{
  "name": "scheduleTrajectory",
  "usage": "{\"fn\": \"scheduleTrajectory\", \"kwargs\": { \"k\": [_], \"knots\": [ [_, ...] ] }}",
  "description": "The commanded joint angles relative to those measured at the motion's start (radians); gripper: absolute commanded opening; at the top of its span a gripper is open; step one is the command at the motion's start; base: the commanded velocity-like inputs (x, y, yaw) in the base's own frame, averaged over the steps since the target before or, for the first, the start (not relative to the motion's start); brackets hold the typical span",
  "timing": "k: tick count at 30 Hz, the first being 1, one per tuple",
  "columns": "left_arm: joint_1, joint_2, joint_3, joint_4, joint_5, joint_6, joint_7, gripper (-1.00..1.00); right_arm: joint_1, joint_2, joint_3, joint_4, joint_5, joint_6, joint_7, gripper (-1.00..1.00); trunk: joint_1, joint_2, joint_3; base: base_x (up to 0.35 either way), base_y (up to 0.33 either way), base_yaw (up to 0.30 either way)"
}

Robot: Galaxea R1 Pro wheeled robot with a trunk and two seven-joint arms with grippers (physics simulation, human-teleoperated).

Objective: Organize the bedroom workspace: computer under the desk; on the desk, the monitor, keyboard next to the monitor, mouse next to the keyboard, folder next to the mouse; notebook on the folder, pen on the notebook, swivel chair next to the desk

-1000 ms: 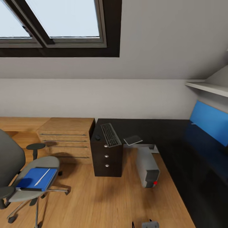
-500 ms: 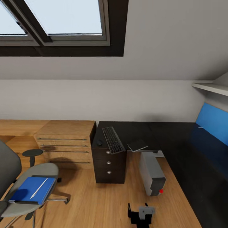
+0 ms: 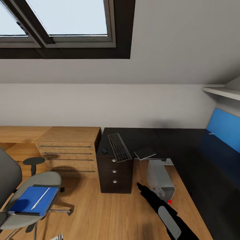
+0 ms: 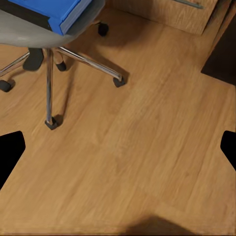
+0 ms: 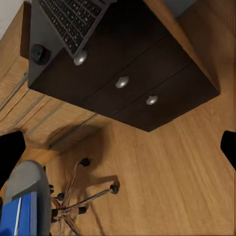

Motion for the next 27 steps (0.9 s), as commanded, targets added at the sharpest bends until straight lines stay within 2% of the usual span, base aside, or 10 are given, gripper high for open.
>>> {"fn": "scheduleTrajectory", "kwargs": {
  "k": [1,3,5,7,10,14,19,23,25,27],
  "knots": [
    [0.000,-0.002,0.000,0.002,0.008,0.008,0.000,1.00,-0.005,-0.019,-0.010,0.000,-0.017,0.012,0.007,1.00,0.004,-0.009,-0.005,0.000,0.000,0.000],
    [0.002,-0.009,-0.001,0.014,0.007,0.018,0.000,1.00,-0.026,-0.034,-0.028,0.002,-0.029,0.021,0.013,1.00,0.012,-0.023,-0.012,0.000,0.000,0.000],
    [0.002,-0.015,-0.001,0.022,0.009,0.022,-0.001,1.00,-0.087,-0.043,-0.045,0.004,-0.055,0.028,0.016,1.00,0.020,-0.037,-0.018,0.000,0.000,0.000],
    [0.002,-0.019,-0.001,0.026,0.010,0.024,-0.002,1.00,-0.134,-0.052,-0.055,0.006,-0.120,0.061,0.018,1.00,0.027,-0.051,-0.024,0.000,0.000,0.000],
    [0.009,-0.027,-0.002,0.026,0.008,0.023,-0.002,1.00,-0.150,-0.061,-0.057,0.014,-0.193,0.136,0.021,1.00,0.039,-0.072,-0.034,0.000,0.000,0.000],
    [0.017,-0.052,-0.002,0.027,0.007,0.025,0.000,1.00,-0.155,-0.068,-0.056,0.025,-0.228,0.178,0.030,1.00,0.054,-0.100,-0.046,0.000,0.000,0.000],
    [0.020,-0.071,-0.005,0.014,0.007,0.030,0.002,1.00,-0.157,-0.070,-0.056,0.065,-0.240,0.191,0.040,1.00,0.073,-0.135,-0.062,0.000,0.000,0.000],
    [0.021,-0.087,-0.068,-0.218,0.006,0.265,0.007,1.00,-0.158,-0.071,-0.060,0.088,-0.246,0.197,0.077,1.00,0.089,-0.163,-0.074,0.000,0.000,0.000],
    [0.021,-0.091,-0.128,-0.408,0.010,0.551,0.010,1.00,-0.176,-0.070,-0.063,0.109,-0.249,0.199,0.049,1.00,0.096,-0.177,-0.081,0.000,0.000,0.000],
    [0.009,-0.097,-0.153,-0.482,0.012,0.692,0.011,1.00,-0.203,-0.067,-0.063,0.122,-0.250,0.197,0.021,1.00,0.104,-0.191,-0.087,0.000,0.000,0.000]
  ]
}}
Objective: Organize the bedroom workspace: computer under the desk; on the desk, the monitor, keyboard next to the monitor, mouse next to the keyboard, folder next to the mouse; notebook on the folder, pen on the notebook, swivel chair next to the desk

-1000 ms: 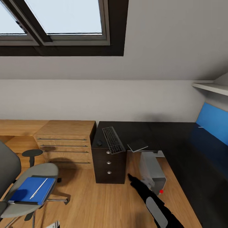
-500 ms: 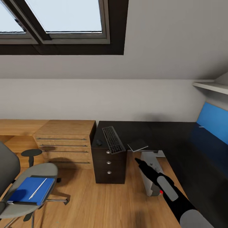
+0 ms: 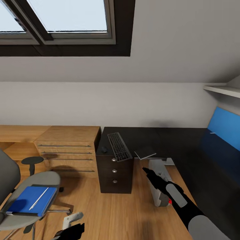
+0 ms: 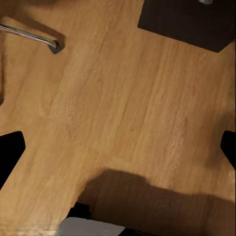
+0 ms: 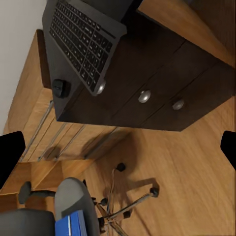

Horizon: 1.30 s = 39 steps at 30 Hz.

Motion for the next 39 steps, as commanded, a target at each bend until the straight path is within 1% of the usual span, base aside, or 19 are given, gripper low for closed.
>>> {"fn": "scheduleTrajectory", "kwargs": {
  "k": [1,3,5,6,8,12,16,18,20,21,22,24,27,31,33,34,35,38,39],
  "knots": [
    [-0.035,-0.013,-0.015,-0.047,0.011,0.096,0.007,1.00,-0.028,0.013,0.003,0.014,-0.004,-0.017,-0.020,1.00,0.004,-0.009,-0.005,0.000,0.000,0.000],
    [-0.048,-0.017,-0.020,-0.053,0.011,0.118,0.007,1.00,-0.034,0.027,0.004,0.024,-0.003,-0.037,-0.025,1.00,0.012,-0.023,-0.011,0.000,0.000,0.000],
    [-0.063,-0.021,-0.024,-0.047,0.012,0.141,0.007,1.00,-0.041,0.069,0.004,0.061,-0.004,-0.102,-0.031,1.00,0.020,-0.037,-0.017,0.000,0.000,0.000],
    [-0.069,-0.021,-0.025,-0.039,0.011,0.149,0.006,1.00,-0.044,0.109,0.007,0.107,-0.001,-0.184,-0.032,1.00,0.023,-0.044,-0.021,0.000,0.000,0.000],
    [-0.071,-0.022,-0.029,-0.037,0.008,0.147,0.006,1.00,-0.045,0.133,0.009,0.133,0.000,-0.246,-0.032,1.00,0.031,-0.058,-0.027,0.000,0.000,0.000],
    [-0.073,-0.022,-0.048,-0.040,0.009,0.134,0.004,1.00,-0.046,0.162,0.008,0.155,-0.003,-0.326,-0.030,1.00,0.046,-0.086,-0.039,0.000,0.000,0.000],
    [-0.073,-0.021,-0.054,-0.049,0.009,0.131,0.000,1.00,-0.046,0.167,0.004,0.161,-0.007,-0.323,-0.026,1.00,0.062,-0.114,-0.052,0.000,0.000,0.000],
    [-0.073,-0.020,-0.054,-0.058,0.010,0.130,-0.001,1.00,-0.047,0.155,-0.007,0.163,-0.013,-0.194,-0.023,1.00,0.069,-0.128,-0.058,0.000,0.000,0.000],
    [-0.073,-0.020,-0.054,-0.066,0.010,0.129,-0.002,1.00,-0.047,0.146,-0.021,0.162,-0.023,-0.131,-0.017,1.00,0.077,-0.142,-0.064,0.000,0.000,0.000],
    [-0.072,-0.020,-0.054,-0.074,0.010,0.130,-0.002,1.00,-0.047,0.138,-0.040,0.162,-0.041,-0.067,-0.003,1.00,0.081,-0.149,-0.068,0.000,0.000,0.000],
    [-0.072,-0.021,-0.056,-0.088,0.012,0.131,-0.002,1.00,-0.046,0.111,-0.090,0.164,-0.092,0.109,0.117,1.00,0.085,-0.156,-0.071,0.000,0.000,0.000],
    [-0.072,-0.021,-0.057,-0.089,0.012,0.131,-0.002,1.00,-0.046,0.096,-0.095,0.169,-0.097,0.131,0.172,1.00,0.092,-0.170,-0.077,0.000,0.000,0.000],
    [-0.072,-0.021,-0.057,-0.090,0.012,0.131,-0.002,1.00,-0.045,0.086,-0.098,0.175,-0.099,0.139,0.244,1.00,0.104,-0.191,-0.086,0.000,0.000,0.000],
    [-0.072,-0.022,-0.057,-0.091,0.011,0.131,-0.002,1.00,-0.043,0.080,-0.099,0.180,-0.099,0.129,0.311,1.00,0.119,-0.219,-0.099,0.000,0.000,0.000],
    [-0.072,-0.022,-0.057,-0.092,0.011,0.131,-0.002,1.00,-0.042,0.079,-0.099,0.192,-0.097,0.125,0.367,1.00,0.127,-0.233,-0.105,0.000,0.000,0.000],
    [-0.072,-0.022,-0.057,-0.092,0.011,0.131,-0.002,1.00,-0.042,0.079,-0.097,0.222,-0.095,0.123,0.418,1.00,0.131,-0.240,-0.108,0.000,0.000,0.000],
    [-0.072,-0.022,-0.057,-0.092,0.011,0.131,-0.002,1.00,-0.042,0.078,-0.096,0.243,-0.094,0.122,0.439,1.00,0.135,-0.247,-0.111,0.000,0.000,0.000],
    [-0.072,-0.022,-0.057,-0.095,0.010,0.131,-0.002,1.00,-0.042,0.078,-0.097,0.291,-0.090,0.120,0.464,1.00,0.146,-0.268,-0.121,0.000,0.000,0.000],
    [-0.072,-0.022,-0.057,-0.101,0.010,0.131,-0.002,1.00,-0.042,0.079,-0.097,0.317,-0.087,0.099,0.474,1.00,0.150,-0.275,-0.124,0.000,0.000,0.000]
  ]
}}
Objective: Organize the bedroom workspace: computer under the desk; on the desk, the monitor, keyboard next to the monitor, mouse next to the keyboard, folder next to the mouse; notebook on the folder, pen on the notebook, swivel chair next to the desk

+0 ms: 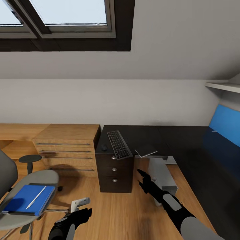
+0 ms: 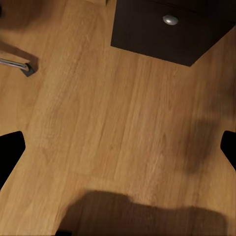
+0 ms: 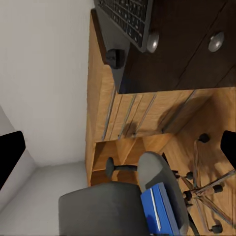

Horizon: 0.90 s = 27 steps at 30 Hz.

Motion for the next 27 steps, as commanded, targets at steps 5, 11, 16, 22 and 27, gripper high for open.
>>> {"fn": "scheduleTrajectory", "kwargs": {
  "k": [5,11,16,22,27],
  "knots": [
    [-0.002,-0.001,0.001,-0.021,0.009,0.004,0.006,1.00,-0.001,0.007,0.008,0.018,0.016,-0.127,0.007,1.00,0.019,-0.036,-0.017,0.000,0.000,0.000],
    [-0.002,-0.001,0.001,-0.024,0.009,0.004,0.006,1.00,-0.001,0.038,0.008,0.013,0.072,-0.279,0.006,1.00,0.042,-0.078,-0.036,0.000,0.000,0.000],
    [-0.002,-0.001,0.001,-0.025,0.009,0.004,0.006,1.00,-0.001,0.050,0.008,0.011,0.090,-0.353,-0.012,1.00,0.062,-0.113,-0.051,0.000,0.000,0.000],
    [-0.002,0.000,0.001,-0.027,0.009,0.004,0.006,1.00,-0.001,0.092,0.003,-0.027,0.083,-0.375,-0.067,1.00,0.085,-0.155,-0.070,0.000,0.000,0.000],
    [-0.002,-0.001,0.001,-0.027,0.009,0.004,0.006,1.00,-0.001,0.122,0.005,-0.040,0.080,-0.428,-0.079,1.00,0.104,-0.190,-0.086,0.000,0.000,0.000]
  ]
}}
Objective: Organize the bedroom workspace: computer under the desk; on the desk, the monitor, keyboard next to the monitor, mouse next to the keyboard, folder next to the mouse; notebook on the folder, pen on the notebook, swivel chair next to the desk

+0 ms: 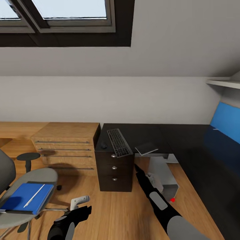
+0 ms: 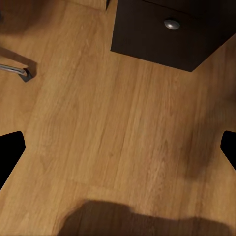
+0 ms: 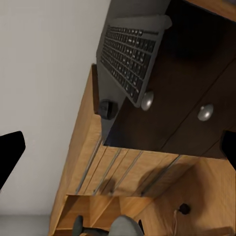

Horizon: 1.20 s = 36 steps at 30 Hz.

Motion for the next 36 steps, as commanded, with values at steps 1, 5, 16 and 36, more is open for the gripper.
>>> {"fn": "scheduleTrajectory", "kwargs": {
  "k": [1,5,16,36],
  "knots": [
    [-0.001,-0.001,0.001,-0.001,0.009,0.004,0.006,1.00,-0.001,0.007,0.006,0.000,-0.011,-0.007,0.002,1.00,0.004,-0.008,-0.004,0.000,0.000,0.000],
    [-0.001,-0.001,0.001,-0.003,0.009,0.004,0.005,1.00,-0.001,0.018,0.003,-0.001,-0.014,-0.012,0.003,1.00,0.019,-0.036,-0.017,0.000,0.000,0.000],
    [0.023,0.018,0.001,-0.127,0.009,0.104,-0.199,1.00,-0.001,0.018,-0.004,-0.019,-0.163,0.072,0.007,1.00,0.061,-0.113,-0.051,0.000,0.000,0.000],
    [0.025,0.033,-0.001,-0.135,0.008,0.125,-0.237,1.00,-0.001,0.014,-0.005,-0.020,-0.281,0.154,0.007,1.00,0.138,-0.253,-0.114,0.000,0.000,0.000]
  ]
}}
